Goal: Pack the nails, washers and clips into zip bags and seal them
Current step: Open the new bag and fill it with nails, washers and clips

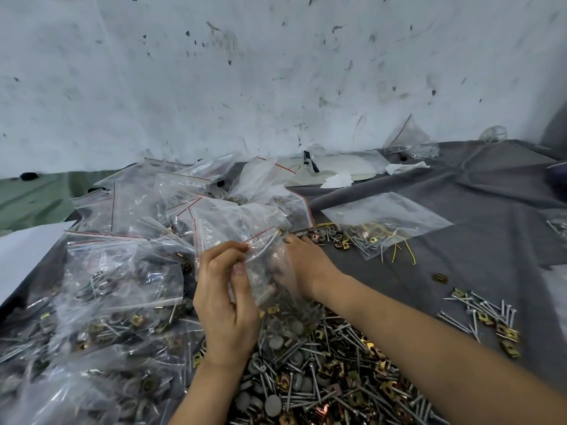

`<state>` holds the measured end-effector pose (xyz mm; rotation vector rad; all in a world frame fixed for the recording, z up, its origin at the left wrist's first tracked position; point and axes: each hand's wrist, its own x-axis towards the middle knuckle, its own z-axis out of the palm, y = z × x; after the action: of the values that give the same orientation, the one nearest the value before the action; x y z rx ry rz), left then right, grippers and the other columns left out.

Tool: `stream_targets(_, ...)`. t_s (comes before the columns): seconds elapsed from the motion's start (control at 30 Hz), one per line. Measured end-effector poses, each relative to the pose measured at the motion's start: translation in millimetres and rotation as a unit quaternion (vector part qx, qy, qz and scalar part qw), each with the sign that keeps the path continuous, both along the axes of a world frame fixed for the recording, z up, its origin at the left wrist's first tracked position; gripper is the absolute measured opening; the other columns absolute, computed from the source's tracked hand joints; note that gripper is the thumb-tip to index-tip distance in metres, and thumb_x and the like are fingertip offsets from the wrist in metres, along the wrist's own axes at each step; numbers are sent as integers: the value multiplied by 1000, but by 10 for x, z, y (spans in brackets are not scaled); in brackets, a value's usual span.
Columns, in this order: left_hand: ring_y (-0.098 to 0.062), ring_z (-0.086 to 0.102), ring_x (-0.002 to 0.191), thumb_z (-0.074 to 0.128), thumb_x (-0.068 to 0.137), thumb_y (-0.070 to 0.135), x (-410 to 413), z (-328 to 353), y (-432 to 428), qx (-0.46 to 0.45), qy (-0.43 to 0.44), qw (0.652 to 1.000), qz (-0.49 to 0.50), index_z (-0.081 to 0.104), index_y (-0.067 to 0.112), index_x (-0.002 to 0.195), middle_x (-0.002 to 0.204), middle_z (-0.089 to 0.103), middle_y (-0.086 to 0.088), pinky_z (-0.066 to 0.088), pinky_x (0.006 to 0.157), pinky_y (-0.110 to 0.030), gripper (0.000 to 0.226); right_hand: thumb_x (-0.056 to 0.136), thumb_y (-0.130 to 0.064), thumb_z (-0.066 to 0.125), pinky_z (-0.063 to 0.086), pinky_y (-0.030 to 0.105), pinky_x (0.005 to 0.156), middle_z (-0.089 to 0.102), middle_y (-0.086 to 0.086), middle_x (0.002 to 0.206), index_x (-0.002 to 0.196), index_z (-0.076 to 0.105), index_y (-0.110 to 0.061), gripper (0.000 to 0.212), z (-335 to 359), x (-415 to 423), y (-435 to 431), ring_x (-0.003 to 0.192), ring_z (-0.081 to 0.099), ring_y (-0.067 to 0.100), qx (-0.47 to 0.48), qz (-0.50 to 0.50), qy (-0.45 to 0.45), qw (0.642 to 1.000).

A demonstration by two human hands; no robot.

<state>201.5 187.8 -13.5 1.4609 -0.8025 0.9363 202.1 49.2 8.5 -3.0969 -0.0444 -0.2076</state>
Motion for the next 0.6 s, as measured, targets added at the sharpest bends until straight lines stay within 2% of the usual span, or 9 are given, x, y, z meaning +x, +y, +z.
stream_targets(0.1,-12,57,97,38,95,13,11,1,6,-4,2,1000,-1,52,14,101,101,57,-2,44,84,-23,15,92,-15,57,47,27,82,65,0,98,96,70,-10,14,211,-105,10,95,60,17,249,-43,-115,961)
stream_targets(0.17,-17,58,96,38,96,13,13,0,5,-3,2,1000,-9,53,14,101,100,57,-4,44,83,-26,15,88,-17,65,43,15,72,65,-13,80,89,72,-13,8,505,-239,10,79,58,3,489,-19,-170,856)
stream_targets(0.2,-18,59,96,38,96,13,12,1,5,-2,3,1000,-11,53,14,101,100,57,-5,45,83,-27,15,86,-19,67,41,9,68,65,-18,73,82,71,-18,5,666,-319,15,73,56,-4,530,18,-201,824)
stream_targets(0.27,-18,58,97,38,96,14,13,0,9,3,6,1000,-10,53,14,102,100,57,-6,46,82,-28,16,83,-22,70,39,6,66,65,-19,72,74,69,-25,9,894,-429,79,71,55,-9,476,75,-214,850)
stream_targets(0.33,-16,58,98,38,97,14,10,0,13,6,4,1000,-7,53,14,103,101,57,-6,45,83,-27,16,83,-26,70,37,13,71,65,-14,84,78,70,-23,6,979,-472,151,82,56,-4,366,78,-157,914)
stream_targets(0.4,-13,57,98,38,96,14,8,0,20,7,2,1000,-2,53,13,103,102,57,-5,44,84,-24,16,84,-29,69,37,20,77,64,-10,96,84,72,-21,9,960,-464,115,93,55,3,296,76,-108,946)
stream_targets(0.47,-12,57,98,38,96,12,5,9,24,3,2,1000,-3,53,13,102,102,57,-3,43,84,-23,16,85,-29,68,39,16,78,64,-10,99,88,72,-22,9,928,-451,25,93,56,2,322,70,-140,934)
stream_targets(0.57,-11,56,98,38,94,12,-2,24,17,-2,7,1000,-7,53,14,100,101,57,-3,43,85,-23,16,87,-23,65,38,2,67,66,-13,85,88,71,-20,6,818,-395,-144,77,57,-8,411,3,-234,881)
stream_targets(0.6,-11,56,98,38,94,11,-7,26,15,-2,7,1000,-8,53,14,100,101,56,-3,43,85,-22,15,89,-20,64,39,2,64,67,-12,84,90,71,-19,7,740,-370,-194,72,57,-8,404,-29,-221,887)
